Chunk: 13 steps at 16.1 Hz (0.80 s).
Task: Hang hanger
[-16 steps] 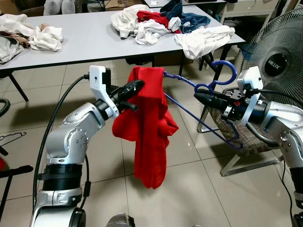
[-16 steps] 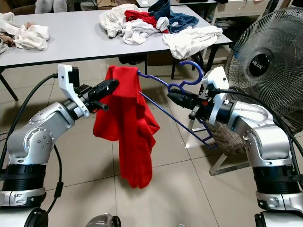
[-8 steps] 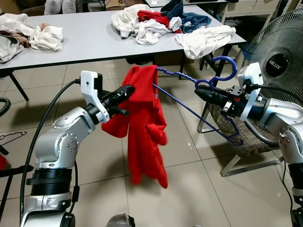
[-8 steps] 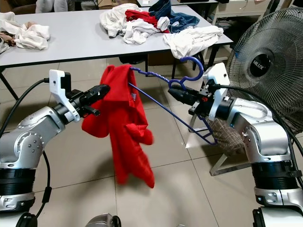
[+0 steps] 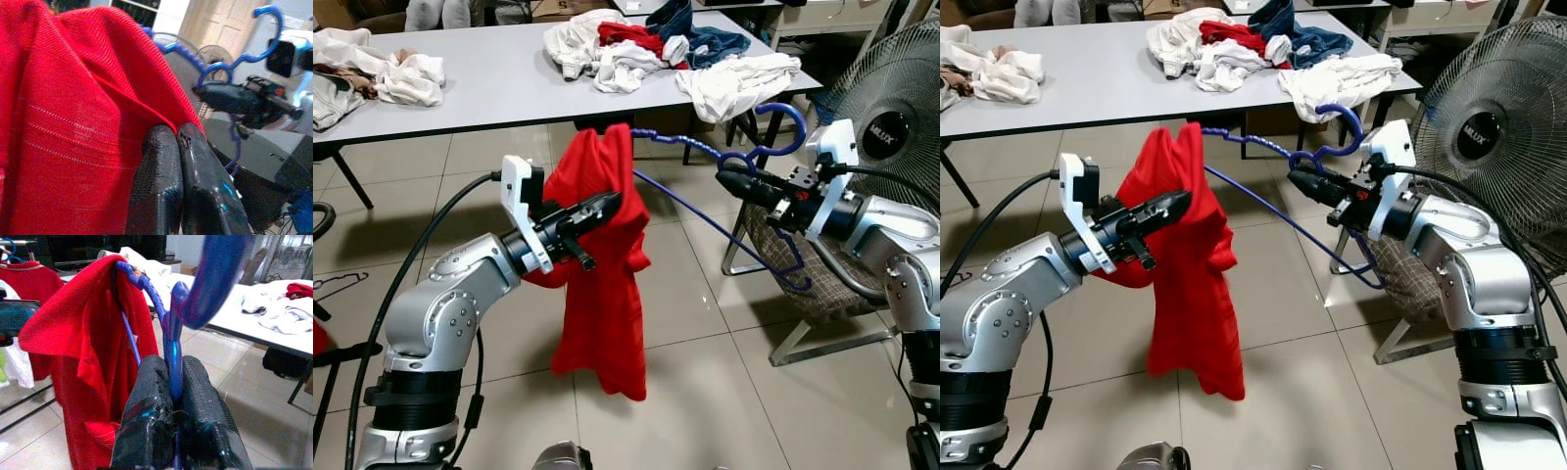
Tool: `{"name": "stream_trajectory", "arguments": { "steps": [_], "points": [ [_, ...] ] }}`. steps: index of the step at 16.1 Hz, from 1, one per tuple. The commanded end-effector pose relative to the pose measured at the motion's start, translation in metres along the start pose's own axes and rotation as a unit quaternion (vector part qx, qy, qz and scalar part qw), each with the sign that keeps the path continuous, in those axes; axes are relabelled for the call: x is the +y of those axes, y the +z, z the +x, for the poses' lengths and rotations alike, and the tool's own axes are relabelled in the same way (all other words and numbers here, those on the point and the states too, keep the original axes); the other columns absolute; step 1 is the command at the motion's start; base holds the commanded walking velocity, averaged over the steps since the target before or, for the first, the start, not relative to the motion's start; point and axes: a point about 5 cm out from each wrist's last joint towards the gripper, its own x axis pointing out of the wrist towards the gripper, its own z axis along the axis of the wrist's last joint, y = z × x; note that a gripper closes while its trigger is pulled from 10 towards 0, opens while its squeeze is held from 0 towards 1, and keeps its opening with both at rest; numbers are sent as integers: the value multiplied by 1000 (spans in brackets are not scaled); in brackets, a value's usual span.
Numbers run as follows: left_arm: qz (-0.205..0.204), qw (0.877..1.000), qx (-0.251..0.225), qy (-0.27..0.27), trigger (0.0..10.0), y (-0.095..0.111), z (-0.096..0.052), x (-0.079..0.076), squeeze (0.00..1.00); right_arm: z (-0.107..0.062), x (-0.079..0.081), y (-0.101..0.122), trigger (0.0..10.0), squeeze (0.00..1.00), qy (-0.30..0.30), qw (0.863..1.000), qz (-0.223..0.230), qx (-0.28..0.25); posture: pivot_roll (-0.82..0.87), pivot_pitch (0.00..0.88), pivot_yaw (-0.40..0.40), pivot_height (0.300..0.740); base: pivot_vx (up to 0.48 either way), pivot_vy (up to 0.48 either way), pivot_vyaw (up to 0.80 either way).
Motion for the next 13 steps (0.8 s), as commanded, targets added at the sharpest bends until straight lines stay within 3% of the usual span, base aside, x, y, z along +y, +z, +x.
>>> {"name": "stream_trajectory", "arguments": {
  "steps": [1,3,5,6,7,8,9,10,11,13],
  "points": [
    [0,999,1,-38,0,0,7,-10,0,-1,-6,15,0,0,-26,999,-16,-37,-2,0,35,740,0,0,0],
    [6,999,-13,-49,0,7,10,-12,0,3,-2,12,0,0,-19,999,-12,-37,-1,0,36,740,0,0,0],
    [36,999,-18,-20,0,12,10,-6,0,5,1,11,0,0,-13,999,-9,-38,0,0,36,740,0,0,0],
    [69,998,-6,7,4039,15,8,1,0,5,3,10,0,0,-8,999,-7,-40,1,0,36,740,0,0,0],
    [83,996,4,7,10000,14,7,2,0,6,3,10,0,0,-8,999,-7,-40,1,0,35,740,0,0,0],
    [92,996,12,6,10000,14,6,2,0,6,3,10,0,0,-7,999,-7,-41,1,0,35,740,0,0,0],
    [90,996,25,-13,10000,12,4,0,392,6,3,10,0,0,-6,999,-7,-43,2,0,35,740,0,0,0],
    [88,996,30,-17,10000,12,3,-1,392,6,3,11,0,0,-6,999,-8,-44,2,0,35,740,0,0,0],
    [82,996,30,-22,10000,11,1,0,1000,6,3,12,0,0,-4,999,-8,-49,2,0,35,740,0,0,0],
    [87,994,32,-50,10000,8,0,-6,1000,5,4,13,0,0,1,999,-9,-54,1,0,37,740,0,0,0]
  ]
}}
